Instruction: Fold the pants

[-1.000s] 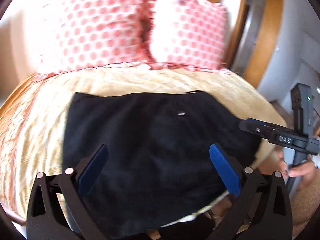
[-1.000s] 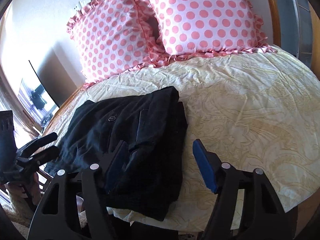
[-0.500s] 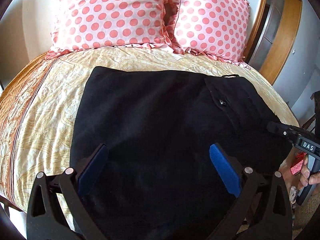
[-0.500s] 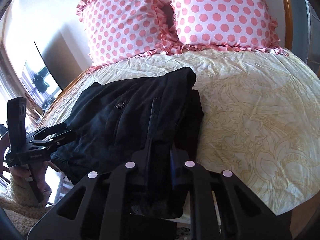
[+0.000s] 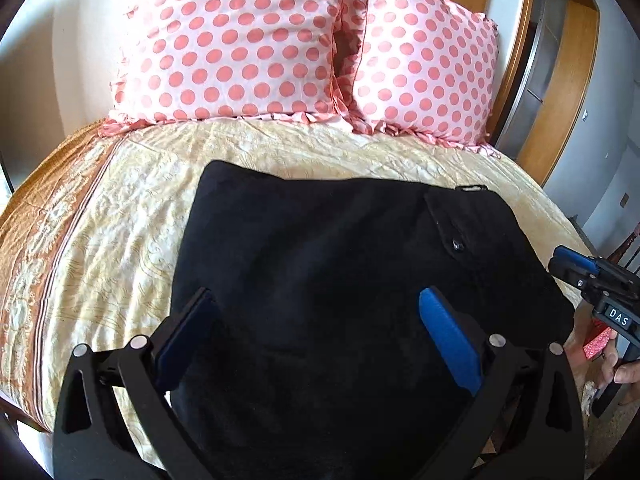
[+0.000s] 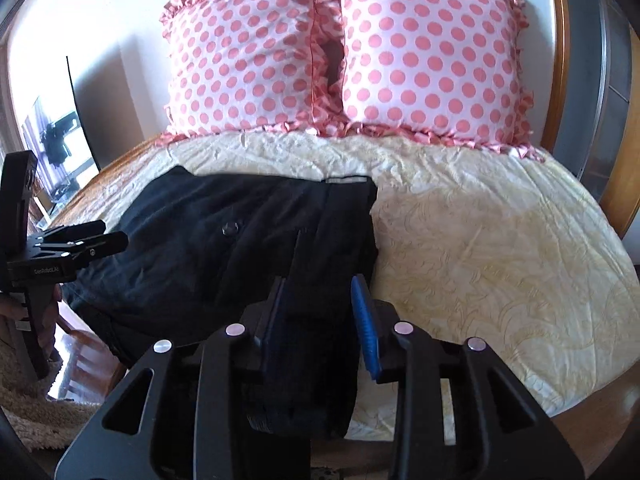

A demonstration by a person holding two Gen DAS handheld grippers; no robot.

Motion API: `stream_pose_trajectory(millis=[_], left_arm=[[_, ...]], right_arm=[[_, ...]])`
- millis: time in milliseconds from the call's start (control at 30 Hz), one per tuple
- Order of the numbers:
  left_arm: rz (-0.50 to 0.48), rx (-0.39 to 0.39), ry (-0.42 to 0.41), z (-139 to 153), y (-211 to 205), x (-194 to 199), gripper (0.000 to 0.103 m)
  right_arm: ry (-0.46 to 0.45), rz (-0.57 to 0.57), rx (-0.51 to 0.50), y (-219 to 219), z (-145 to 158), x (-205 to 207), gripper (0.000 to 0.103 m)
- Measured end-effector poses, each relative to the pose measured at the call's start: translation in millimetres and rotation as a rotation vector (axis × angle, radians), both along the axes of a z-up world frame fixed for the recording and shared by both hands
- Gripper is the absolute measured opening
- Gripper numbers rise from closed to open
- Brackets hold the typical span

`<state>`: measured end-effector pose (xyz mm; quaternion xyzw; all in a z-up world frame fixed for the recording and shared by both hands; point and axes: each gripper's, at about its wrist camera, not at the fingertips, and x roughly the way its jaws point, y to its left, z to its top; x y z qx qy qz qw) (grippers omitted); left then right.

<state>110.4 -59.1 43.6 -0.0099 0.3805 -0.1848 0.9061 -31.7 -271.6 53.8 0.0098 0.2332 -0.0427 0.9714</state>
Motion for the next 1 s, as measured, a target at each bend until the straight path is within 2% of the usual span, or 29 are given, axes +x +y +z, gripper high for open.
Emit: stream_pose_trajectory(millis=[100, 233, 300, 367, 400, 433, 567, 833, 1000], left_arm=[[0.0, 0.007, -0.018, 6.7, -6.6, 17.5, 0.101], [0.031, 0.079, 0.001, 2.0, -18.3, 43.6, 0.101], [0.041, 0.094, 0.047, -7.6, -20.8, 54.8, 0.101], [0.051, 0.096, 0.107, -20.5, -20.4, 64.8, 0.101], [0.058, 0.104, 0.136, -28.4, -20.4, 68.8, 0.101], [0.062, 0.109, 0.153, -35.6, -19.8, 71.2, 0.101], [0.076, 0.156, 0.141, -45.5, -25.9, 71.7, 0.101], [0.096, 0.18, 0.107, -38.4, -20.9, 57.1, 0.101], [0.062, 0.135, 0.097, -29.2, -13.2, 27.5, 0.101]], right_arm=[[0.0, 0.045, -0.031, 13.4, 4.5, 20.4, 0.035], [0.052, 0.083, -0.033, 30.7, -2.4, 50.9, 0.035], [0.08, 0.082, -0.019, 31.1, -7.5, 63.6, 0.035], [0.146, 0.055, -0.008, 26.8, -19.3, 76.2, 0.035], [0.191, 0.048, 0.023, 21.6, -28.7, 83.5, 0.035], [0.198, 0.052, 0.057, 16.9, -34.5, 85.9, 0.035], [0.187, 0.058, 0.083, 13.9, -37.2, 83.9, 0.035], [0.121, 0.085, 0.028, 24.4, -29.3, 59.6, 0.035], [0.098, 0.14, -0.016, 34.5, -24.0, 31.3, 0.035]])
